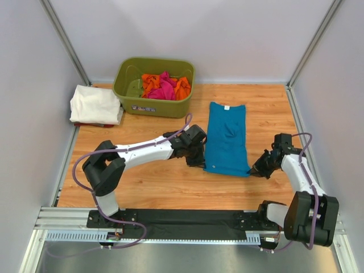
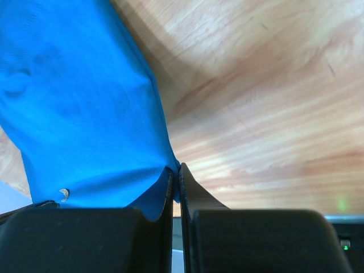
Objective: Fold and stack the t-shirts
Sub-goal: Fold the tshirt
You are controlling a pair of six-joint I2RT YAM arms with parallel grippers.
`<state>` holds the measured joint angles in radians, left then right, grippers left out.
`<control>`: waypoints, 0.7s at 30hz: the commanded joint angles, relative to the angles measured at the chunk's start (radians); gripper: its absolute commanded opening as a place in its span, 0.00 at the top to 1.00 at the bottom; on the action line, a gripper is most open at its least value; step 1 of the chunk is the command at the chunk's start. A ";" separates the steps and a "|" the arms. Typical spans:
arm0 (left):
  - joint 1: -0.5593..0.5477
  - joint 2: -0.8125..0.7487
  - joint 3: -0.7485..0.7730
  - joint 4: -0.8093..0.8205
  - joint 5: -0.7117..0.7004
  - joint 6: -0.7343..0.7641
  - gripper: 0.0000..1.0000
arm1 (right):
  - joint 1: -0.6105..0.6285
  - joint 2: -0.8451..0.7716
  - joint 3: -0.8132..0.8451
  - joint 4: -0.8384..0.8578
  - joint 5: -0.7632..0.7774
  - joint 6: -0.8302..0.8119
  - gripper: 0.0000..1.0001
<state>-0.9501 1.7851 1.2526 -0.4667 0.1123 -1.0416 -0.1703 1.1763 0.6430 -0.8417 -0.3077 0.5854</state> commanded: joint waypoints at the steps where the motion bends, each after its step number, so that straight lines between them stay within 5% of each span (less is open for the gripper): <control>1: 0.008 -0.087 0.004 -0.139 -0.023 0.017 1.00 | -0.005 -0.085 0.069 -0.095 0.104 0.045 1.00; 9: 0.027 -0.119 0.169 -0.249 -0.075 0.009 1.00 | -0.005 -0.086 0.294 -0.168 0.156 0.039 1.00; 21: 0.154 0.108 0.540 -0.352 -0.066 0.017 1.00 | -0.006 0.279 0.636 -0.108 0.165 -0.016 1.00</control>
<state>-0.8288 1.8542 1.7081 -0.6975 0.0875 -1.0492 -0.1638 1.3804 1.1995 -1.0069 -0.2367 0.6117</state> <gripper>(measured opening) 0.007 0.021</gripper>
